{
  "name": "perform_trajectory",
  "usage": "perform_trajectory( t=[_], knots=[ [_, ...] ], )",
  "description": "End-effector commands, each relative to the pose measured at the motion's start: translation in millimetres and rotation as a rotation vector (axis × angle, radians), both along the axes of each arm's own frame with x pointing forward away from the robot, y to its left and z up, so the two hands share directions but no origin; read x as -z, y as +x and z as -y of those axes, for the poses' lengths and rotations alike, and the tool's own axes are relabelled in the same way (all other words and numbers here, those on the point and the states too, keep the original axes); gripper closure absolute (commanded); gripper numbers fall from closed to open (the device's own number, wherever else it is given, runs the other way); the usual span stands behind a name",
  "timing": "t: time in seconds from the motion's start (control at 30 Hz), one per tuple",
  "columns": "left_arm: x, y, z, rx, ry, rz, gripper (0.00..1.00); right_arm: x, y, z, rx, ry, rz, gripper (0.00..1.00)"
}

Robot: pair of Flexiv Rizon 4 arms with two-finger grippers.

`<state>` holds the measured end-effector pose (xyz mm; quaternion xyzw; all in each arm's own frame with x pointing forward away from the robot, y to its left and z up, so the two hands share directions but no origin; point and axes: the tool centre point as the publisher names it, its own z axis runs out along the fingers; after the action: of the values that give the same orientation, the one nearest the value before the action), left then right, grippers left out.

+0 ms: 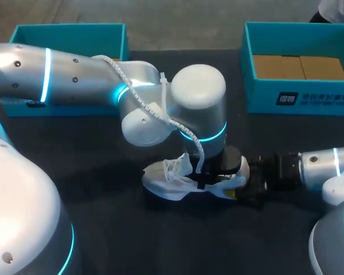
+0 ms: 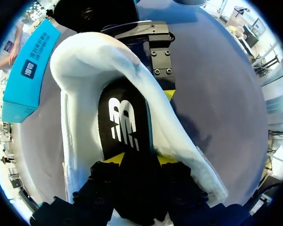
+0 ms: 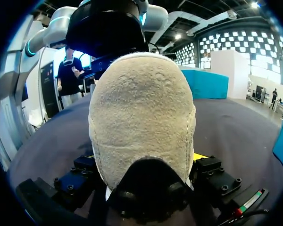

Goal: Take the shoe out of the shoebox, open the shoe tongue, remove and reinsert the insole, then place the shoe into the shoebox

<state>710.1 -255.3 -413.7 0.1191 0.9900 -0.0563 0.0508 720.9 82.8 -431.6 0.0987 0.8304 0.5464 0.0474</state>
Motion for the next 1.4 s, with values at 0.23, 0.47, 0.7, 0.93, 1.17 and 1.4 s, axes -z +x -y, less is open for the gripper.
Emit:
perform_trajectory(
  t=[0.23,0.47,0.7,0.93,1.17,1.4],
  knots=[
    [16.0,27.3,12.9,-0.017,0.004,0.057,0.68,-1.2,-0.9,-3.4,-0.002,-0.001,-0.002,1.00],
    [6.1,32.9,10.1,-0.014,0.003,0.057,0.65,-1.2,-0.9,-3.4,-0.002,-0.001,-0.002,1.00],
    [14.0,28.0,12.5,-0.007,0.023,0.057,0.63,-1.2,-0.9,-3.4,-0.002,-0.001,-0.002,1.00],
    [26.9,27.6,16.6,-0.020,0.017,0.128,0.65,-1.2,-0.9,-3.4,-0.002,-0.001,-0.002,1.00],
    [28.3,46.0,19.3,-0.061,0.026,0.162,0.98,-1.2,-0.9,-3.4,-0.002,-0.001,-0.002,1.00],
    [10.2,55.6,10.7,-0.096,0.009,0.114,1.00,-1.2,-0.9,-3.4,-0.002,-0.001,-0.002,1.00]
  ],
)
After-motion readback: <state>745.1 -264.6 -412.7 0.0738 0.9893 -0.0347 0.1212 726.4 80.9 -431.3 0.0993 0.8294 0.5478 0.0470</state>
